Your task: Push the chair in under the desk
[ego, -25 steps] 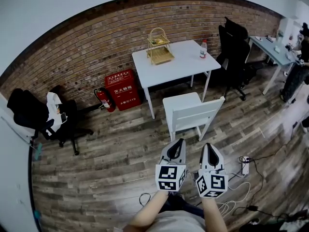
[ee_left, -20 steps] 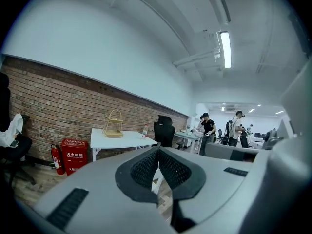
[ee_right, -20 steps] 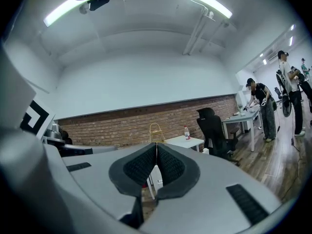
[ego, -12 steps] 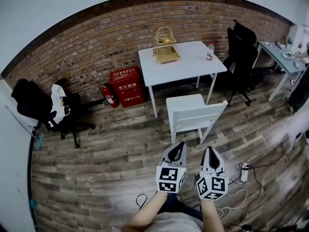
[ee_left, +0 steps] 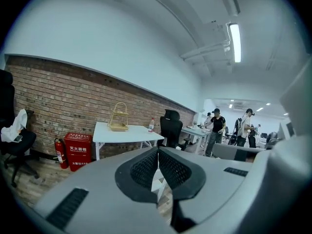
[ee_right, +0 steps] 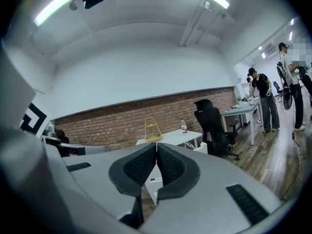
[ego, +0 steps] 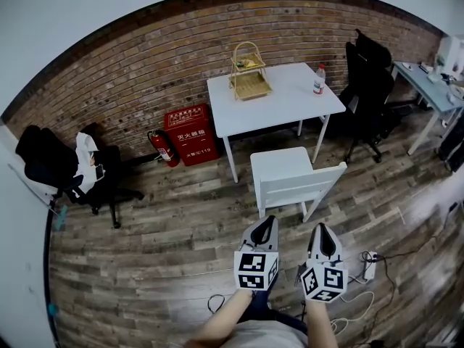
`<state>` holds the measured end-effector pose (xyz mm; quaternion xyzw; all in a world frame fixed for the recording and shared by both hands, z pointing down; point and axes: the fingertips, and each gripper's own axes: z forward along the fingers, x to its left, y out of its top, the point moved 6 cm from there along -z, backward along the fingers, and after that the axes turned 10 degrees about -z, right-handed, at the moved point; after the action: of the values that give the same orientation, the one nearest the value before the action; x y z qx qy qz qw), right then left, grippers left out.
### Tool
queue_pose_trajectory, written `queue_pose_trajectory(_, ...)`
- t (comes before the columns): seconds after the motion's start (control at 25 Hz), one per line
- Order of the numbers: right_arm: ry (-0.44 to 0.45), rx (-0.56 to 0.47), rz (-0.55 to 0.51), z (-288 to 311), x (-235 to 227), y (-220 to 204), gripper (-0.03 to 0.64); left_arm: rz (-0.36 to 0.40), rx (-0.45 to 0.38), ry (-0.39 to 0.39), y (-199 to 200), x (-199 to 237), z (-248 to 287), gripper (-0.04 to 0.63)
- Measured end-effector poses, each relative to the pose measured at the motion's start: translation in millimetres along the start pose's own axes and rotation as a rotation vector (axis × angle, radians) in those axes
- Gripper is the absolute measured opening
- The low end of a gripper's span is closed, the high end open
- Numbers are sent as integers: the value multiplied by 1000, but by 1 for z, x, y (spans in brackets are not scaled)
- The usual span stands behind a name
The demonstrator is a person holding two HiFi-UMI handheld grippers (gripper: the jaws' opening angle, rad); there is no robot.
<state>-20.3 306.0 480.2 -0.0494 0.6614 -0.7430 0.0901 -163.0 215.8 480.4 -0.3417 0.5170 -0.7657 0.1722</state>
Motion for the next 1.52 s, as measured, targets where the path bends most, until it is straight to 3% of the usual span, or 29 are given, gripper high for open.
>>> queue_pose_trajectory(0.36,-4,16,-34,70,-30,15,17,-6,30,15,24,22,78,17)
queue_pose_trajectory(0.8,-15,48,-39,163,-56,17,17,64,71,-19,41,58,152,17)
queue_pose_trajectory(1.04,14,78,-41,192,-64,7,17,89,128,-50,34,76,175,17)
queue_pose_trajectory(1.32,51,128,-79,215,-71,1,17,76,162,-3,28,95,184,17)
queue_pose_trajectory(1.52,57,143,-113,227,-97,-1,17,77,135,29,27,97,192,17)
